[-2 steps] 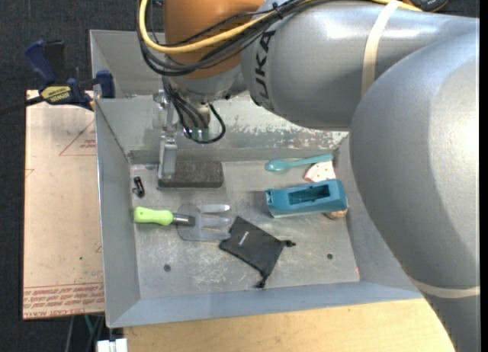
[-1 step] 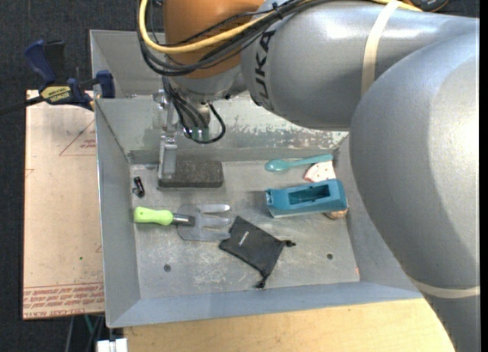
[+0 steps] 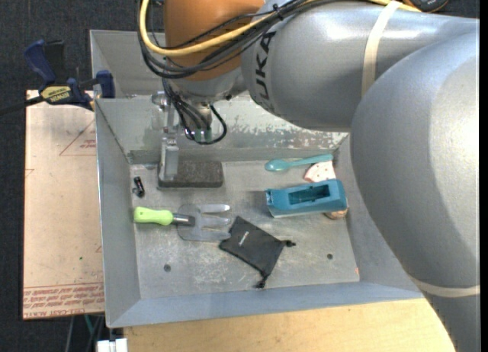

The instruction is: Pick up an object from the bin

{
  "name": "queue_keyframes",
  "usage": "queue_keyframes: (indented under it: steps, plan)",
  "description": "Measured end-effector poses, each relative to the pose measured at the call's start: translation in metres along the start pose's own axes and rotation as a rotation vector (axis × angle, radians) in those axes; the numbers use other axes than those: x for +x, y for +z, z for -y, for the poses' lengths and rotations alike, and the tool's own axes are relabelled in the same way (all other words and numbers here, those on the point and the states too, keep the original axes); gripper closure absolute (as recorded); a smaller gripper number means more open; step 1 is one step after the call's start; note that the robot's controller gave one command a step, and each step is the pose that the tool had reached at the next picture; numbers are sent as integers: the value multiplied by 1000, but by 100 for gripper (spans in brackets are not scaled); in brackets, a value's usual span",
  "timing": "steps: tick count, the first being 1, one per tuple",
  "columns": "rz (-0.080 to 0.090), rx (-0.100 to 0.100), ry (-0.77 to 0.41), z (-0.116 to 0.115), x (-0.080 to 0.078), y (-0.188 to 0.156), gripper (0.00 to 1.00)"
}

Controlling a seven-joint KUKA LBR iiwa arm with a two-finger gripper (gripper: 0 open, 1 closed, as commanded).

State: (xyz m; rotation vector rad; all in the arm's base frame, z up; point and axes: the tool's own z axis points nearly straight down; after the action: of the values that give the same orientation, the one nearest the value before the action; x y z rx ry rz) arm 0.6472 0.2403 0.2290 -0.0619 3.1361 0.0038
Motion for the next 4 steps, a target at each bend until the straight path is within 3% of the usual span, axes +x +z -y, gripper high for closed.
queue_keyframes:
  steps: [1,2,3,4]
  plan:
    - [0,0,-326,1,9,-27,0]
    - [6,-2,-288,29,1,24,0]
    - [8,-2,-569,70,18,38,0]
    - [9,-2,-412,101,32,84,0]
